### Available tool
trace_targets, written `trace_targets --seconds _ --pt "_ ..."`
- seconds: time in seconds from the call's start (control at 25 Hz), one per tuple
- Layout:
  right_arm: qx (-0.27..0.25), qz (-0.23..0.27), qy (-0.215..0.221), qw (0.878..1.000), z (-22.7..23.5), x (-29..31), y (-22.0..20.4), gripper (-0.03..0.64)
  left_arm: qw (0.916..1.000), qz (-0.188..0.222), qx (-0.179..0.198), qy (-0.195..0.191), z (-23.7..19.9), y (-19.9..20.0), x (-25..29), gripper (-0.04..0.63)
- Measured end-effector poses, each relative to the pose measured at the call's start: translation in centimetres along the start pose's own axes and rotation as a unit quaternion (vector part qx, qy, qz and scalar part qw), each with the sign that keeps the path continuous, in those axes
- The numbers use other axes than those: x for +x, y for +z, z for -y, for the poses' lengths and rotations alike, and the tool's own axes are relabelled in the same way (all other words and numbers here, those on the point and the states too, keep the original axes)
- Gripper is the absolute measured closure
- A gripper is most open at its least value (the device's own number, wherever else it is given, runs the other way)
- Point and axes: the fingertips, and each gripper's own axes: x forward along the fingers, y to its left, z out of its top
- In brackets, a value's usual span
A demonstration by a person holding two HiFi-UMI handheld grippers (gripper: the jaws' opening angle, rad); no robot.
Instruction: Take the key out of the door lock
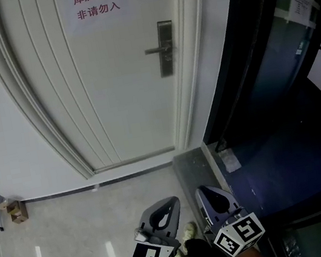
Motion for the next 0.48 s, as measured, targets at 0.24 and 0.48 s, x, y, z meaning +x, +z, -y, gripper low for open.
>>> trace_targets --seconds 0.24,0.48 --pt "-0.007 0.003 0.008 1.0 3.3 4.8 0.4 0.6 0.9999 0.001 0.006 0.01 -3.2 0.0 4.3 0.591" --pt "-0.016 0.001 0.02 1.0 8.1 10.7 2.0 0.6 0.9996 0.008 0.012 0.023 -6.5 1.4 10.7 0.591"
